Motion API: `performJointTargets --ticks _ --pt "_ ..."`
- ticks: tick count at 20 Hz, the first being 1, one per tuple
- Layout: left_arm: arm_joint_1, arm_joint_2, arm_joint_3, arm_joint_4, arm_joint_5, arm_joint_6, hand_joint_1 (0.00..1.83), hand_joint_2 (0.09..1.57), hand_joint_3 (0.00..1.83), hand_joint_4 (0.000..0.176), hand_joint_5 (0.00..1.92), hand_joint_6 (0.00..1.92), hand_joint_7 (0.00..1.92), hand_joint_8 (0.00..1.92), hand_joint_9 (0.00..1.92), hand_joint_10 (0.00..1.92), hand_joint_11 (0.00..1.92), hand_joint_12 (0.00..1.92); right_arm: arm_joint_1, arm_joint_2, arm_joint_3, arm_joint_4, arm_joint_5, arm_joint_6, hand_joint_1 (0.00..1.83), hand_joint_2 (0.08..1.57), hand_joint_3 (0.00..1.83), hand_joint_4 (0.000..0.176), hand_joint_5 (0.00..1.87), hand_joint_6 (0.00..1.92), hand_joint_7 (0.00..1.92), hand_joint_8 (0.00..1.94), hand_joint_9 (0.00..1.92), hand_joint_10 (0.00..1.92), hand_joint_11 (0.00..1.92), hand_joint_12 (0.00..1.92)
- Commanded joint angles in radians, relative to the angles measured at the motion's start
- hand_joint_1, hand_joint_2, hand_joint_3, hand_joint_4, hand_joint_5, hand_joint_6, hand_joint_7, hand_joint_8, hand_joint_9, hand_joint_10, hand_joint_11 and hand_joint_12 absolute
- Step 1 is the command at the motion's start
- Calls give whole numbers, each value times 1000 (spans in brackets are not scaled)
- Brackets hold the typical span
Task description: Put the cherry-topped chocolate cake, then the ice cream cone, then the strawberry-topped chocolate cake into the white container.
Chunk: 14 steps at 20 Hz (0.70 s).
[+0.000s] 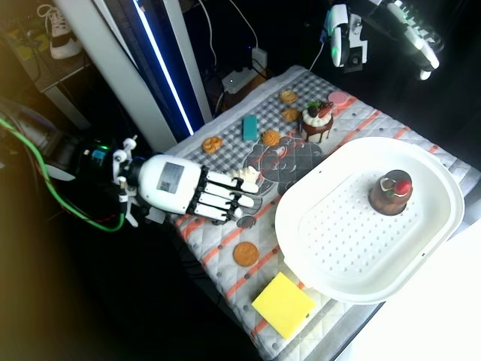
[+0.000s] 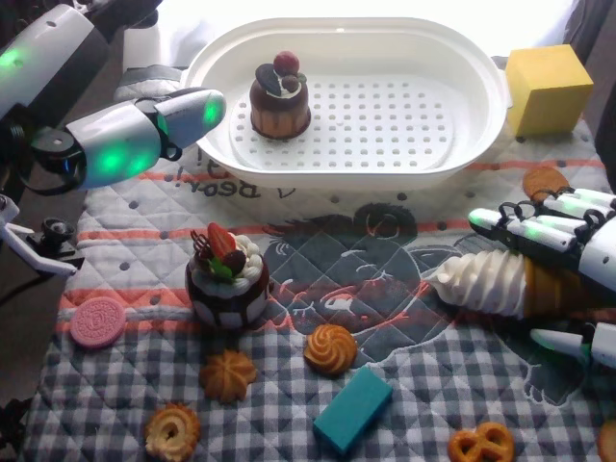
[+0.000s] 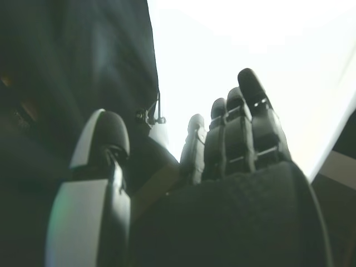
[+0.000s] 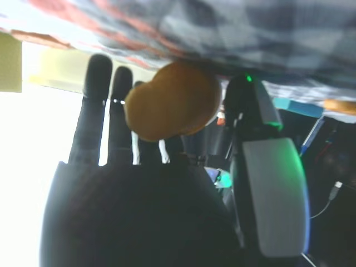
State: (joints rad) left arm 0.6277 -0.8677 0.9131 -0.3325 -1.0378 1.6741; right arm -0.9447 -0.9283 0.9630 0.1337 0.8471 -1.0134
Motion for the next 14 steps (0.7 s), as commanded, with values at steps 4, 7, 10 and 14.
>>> performJointTargets --ticks 4,7,10,14 --pt "12 24 -9 5 -146 -6 705 1231 1 102 167 2 133 0 131 22 0 949 29 24 -12 -24 102 -3 1191 1283 0 0 565 1423 815 1506 868 1546 846 1858" --pt "24 28 -13 1 -147 -6 685 1239 2 88 172 2 134 0 127 15 0 830 48 77 -39 -43 184 -3 1328 1263 0 0 563 1361 756 1435 753 1637 704 1874" --pt "51 32 -22 -4 -151 -6 683 1258 2 70 159 0 142 6 116 8 0 800 76 114 -53 -50 254 -10 1183 1288 2 0 553 1409 815 1525 923 1622 889 1921" --pt "80 34 -34 -14 -160 -6 738 1242 0 85 149 2 113 0 84 4 0 590 175 113 -32 -47 260 -65 1187 1285 3 0 622 1256 766 1657 953 1791 983 1921"
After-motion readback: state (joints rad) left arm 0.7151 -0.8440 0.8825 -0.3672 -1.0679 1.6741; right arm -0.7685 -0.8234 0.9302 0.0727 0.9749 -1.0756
